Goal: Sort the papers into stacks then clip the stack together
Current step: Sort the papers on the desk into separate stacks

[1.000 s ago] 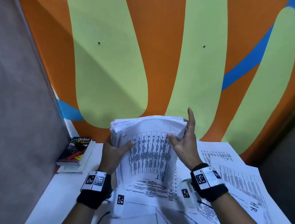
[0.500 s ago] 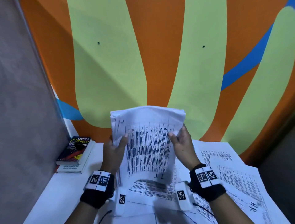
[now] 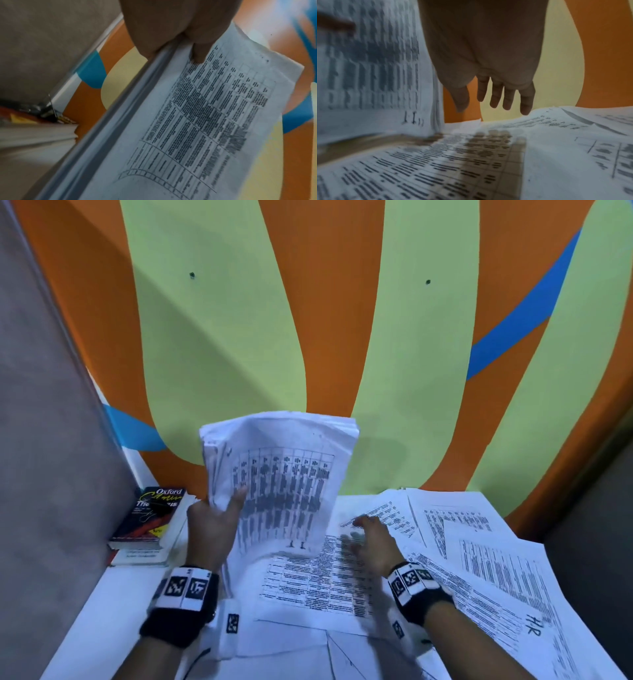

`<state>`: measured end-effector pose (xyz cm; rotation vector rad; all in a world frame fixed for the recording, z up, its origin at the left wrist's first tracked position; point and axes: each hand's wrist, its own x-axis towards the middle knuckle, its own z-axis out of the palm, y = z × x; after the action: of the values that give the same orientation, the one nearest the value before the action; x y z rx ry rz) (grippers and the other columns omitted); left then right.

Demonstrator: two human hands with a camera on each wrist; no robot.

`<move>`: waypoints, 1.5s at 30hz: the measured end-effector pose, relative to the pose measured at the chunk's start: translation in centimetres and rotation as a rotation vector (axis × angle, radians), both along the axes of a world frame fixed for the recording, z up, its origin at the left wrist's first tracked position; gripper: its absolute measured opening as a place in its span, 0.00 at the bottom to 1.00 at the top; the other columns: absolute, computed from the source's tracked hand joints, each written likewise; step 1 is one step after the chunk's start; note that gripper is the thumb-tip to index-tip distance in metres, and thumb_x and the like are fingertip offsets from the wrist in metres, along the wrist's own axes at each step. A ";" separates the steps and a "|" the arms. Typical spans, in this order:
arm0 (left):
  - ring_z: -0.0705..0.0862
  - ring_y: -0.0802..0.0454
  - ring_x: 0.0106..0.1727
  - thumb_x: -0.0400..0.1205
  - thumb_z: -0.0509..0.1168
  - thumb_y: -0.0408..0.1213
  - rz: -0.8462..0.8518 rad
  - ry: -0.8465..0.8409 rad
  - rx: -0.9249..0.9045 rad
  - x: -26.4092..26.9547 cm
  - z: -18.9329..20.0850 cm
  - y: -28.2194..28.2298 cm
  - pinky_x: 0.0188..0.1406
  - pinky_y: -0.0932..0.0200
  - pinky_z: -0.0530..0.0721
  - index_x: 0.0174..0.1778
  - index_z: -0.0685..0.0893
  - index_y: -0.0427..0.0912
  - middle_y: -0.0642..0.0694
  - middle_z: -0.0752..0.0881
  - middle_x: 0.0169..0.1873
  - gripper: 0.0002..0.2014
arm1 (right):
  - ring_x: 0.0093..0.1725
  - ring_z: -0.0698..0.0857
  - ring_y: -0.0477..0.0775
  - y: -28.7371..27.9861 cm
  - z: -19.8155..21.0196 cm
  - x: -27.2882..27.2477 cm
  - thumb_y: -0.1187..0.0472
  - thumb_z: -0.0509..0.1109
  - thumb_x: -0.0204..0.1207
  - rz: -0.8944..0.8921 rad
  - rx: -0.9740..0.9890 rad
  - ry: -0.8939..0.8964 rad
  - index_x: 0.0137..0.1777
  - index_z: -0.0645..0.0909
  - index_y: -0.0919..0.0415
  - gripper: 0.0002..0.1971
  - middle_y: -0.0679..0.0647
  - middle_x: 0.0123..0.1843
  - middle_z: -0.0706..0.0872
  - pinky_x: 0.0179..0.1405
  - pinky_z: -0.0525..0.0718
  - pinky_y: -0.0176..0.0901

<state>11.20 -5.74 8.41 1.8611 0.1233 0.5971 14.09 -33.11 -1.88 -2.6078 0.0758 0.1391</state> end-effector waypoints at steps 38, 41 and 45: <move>0.83 0.50 0.48 0.77 0.72 0.47 0.251 -0.144 -0.042 -1.1 2.9 3.0 0.46 0.54 0.77 0.47 0.83 0.26 0.34 0.88 0.48 0.23 | 0.34 0.80 0.53 -6.7 9.2 4.3 0.60 0.75 0.72 -0.020 0.109 -0.114 0.37 0.78 0.58 0.08 0.50 0.31 0.81 0.32 0.73 0.41; 0.84 0.47 0.46 0.77 0.72 0.47 0.253 -0.119 -0.056 -1.4 2.8 1.9 0.40 0.47 0.81 0.41 0.81 0.27 0.32 0.87 0.42 0.21 | 0.31 0.76 0.51 -13.2 8.9 1.5 0.55 0.75 0.72 -0.066 -0.071 0.067 0.32 0.79 0.66 0.15 0.58 0.29 0.82 0.29 0.68 0.42; 0.77 0.56 0.30 0.78 0.72 0.42 0.213 -0.113 -0.031 -1.8 2.8 -0.4 0.32 0.46 0.77 0.31 0.78 0.26 0.32 0.83 0.31 0.21 | 0.44 0.83 0.58 -16.6 4.3 -3.5 0.55 0.72 0.73 -0.144 -0.193 0.291 0.34 0.77 0.62 0.13 0.57 0.39 0.85 0.33 0.71 0.42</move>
<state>9.38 -6.12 11.18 1.7920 0.2569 0.8406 10.57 -49.73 2.46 -2.7420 0.3974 0.4797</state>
